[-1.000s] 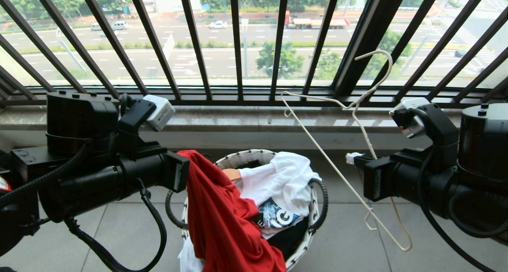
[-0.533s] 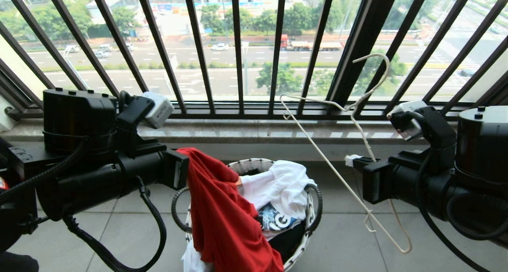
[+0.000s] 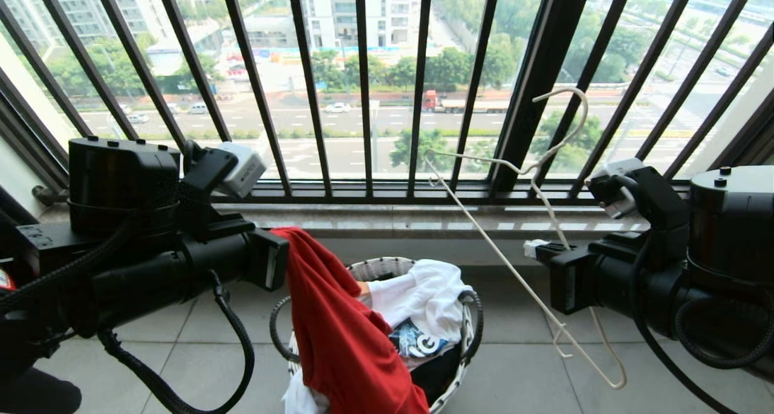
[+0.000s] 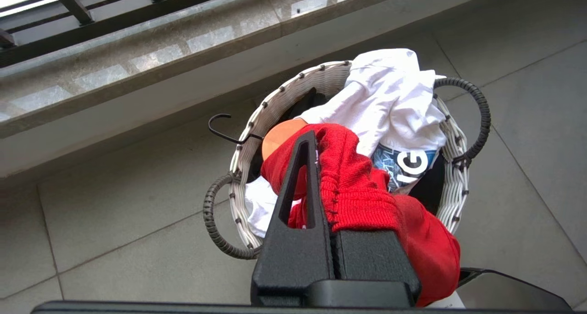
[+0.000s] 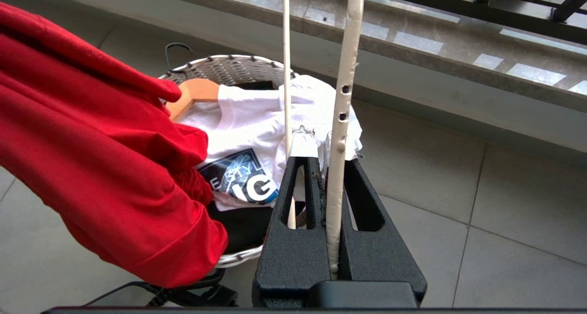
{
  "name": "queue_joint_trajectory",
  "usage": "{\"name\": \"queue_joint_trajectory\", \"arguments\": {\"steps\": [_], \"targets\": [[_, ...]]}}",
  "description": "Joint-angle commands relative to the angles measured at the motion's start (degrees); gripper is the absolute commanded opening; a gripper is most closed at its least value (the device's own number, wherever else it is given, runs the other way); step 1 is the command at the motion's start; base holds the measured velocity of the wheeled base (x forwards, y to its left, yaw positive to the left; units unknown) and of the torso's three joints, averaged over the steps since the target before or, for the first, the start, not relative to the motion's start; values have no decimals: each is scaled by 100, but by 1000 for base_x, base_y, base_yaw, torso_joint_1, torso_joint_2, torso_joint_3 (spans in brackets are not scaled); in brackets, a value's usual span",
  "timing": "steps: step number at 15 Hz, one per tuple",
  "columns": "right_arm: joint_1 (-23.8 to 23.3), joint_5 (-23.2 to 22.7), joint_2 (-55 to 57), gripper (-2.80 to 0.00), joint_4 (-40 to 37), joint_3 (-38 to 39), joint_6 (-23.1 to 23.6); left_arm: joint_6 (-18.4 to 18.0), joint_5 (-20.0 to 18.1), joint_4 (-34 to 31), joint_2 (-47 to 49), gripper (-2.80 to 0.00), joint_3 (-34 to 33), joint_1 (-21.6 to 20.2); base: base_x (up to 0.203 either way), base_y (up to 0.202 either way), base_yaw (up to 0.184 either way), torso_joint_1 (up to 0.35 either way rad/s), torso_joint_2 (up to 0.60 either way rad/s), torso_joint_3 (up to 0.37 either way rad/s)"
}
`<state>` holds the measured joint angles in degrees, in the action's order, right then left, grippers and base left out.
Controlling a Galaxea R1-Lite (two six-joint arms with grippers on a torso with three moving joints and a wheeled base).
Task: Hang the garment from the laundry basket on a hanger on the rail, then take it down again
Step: Pick up clothes from the basket
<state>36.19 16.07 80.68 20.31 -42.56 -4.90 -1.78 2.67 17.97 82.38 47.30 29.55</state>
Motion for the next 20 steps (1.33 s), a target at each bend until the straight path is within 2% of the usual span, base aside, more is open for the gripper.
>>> {"name": "queue_joint_trajectory", "arguments": {"steps": [1,20], "targets": [[2,10,9,-280,17,11,-2,2,5,14,32,-280,4,-2,0,0,0,2,-2,218],[10,12,9,-280,17,46,15,-15,-4,14,-54,-280,-125,7,0,0,0,1,2,195]]}}
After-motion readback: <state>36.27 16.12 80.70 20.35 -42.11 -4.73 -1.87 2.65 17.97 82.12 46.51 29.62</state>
